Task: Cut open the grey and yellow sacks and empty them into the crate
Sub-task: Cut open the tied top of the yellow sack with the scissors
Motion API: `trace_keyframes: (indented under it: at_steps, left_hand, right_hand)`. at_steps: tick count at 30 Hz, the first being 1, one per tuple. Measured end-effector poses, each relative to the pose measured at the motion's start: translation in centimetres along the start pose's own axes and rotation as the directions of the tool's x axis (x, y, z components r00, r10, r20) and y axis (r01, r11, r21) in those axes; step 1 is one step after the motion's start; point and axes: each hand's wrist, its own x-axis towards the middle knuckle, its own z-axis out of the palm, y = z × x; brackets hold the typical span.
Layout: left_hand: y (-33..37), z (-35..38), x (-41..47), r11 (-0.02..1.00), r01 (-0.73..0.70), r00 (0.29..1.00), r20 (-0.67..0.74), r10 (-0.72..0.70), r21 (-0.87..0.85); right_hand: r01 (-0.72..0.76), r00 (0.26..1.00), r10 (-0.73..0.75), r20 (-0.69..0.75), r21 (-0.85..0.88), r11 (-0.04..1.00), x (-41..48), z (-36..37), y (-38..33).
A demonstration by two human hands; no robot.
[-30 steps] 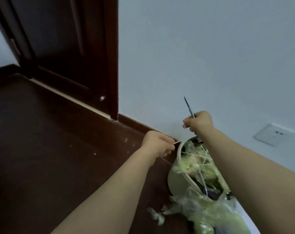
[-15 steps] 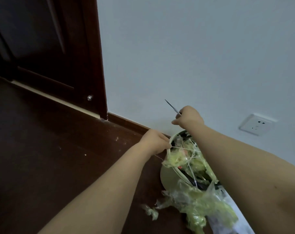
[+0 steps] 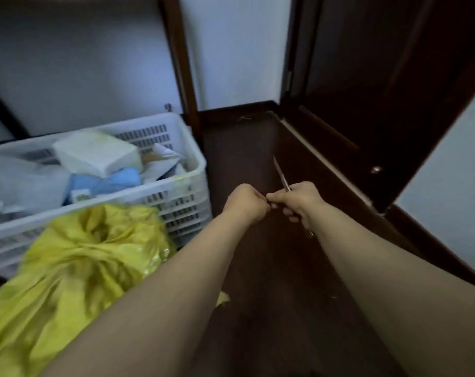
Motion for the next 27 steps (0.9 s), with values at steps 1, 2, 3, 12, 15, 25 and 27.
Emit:
trace_keyframes:
  at_steps: [1, 2, 3, 12, 15, 25, 27]
  left_hand:
    - [-1.9, -2.2, -0.5, 1.0, 0.028, 0.998, -0.058, -0.028, 0.002]
    - [-3.7, -4.3, -1.1, 0.998, 0.058, 0.993, -0.104, -0.057, 0.0]
    - [-5.5, -6.3, -1.8, 0.996, 0.085, 0.985, -0.153, -0.084, 0.003]
    - [-18.6, -17.3, -9.2, 0.954, 0.3, 0.843, -0.459, -0.28, -0.032]
    - [-21.9, -17.2, -11.6, 0.941, 0.337, 0.916, -0.242, -0.32, 0.032]
    - [-27.3, -16.1, -12.2, 0.944, 0.263, 0.859, -0.493, -0.136, 0.198]
    - [-27.7, -17.1, -12.1, 0.976, 0.218, 0.825, -0.536, -0.178, 0.012]
  right_hand:
    - [0.009, 0.998, -0.009, 0.059, 0.009, 1.0, -0.3, 3.3, -0.6]
    - [0.016, 0.993, -0.018, 0.113, 0.02, 1.0, -0.9, 6.3, -1.0]
    - [0.024, 0.987, -0.028, 0.161, 0.029, 0.999, -1.5, 9.2, -1.3]
    - [0.189, 0.968, -0.168, 0.184, -0.101, 0.977, -6.9, 24.8, -1.5]
    - [0.292, 0.946, -0.244, 0.215, -0.233, 0.928, -7.7, 26.9, -0.7]
    - [0.329, 0.944, -0.324, 0.063, -0.112, 0.938, -6.6, 28.6, -0.4]
    - [0.323, 0.946, -0.323, 0.013, -0.044, 0.945, -6.4, 28.3, -0.6]
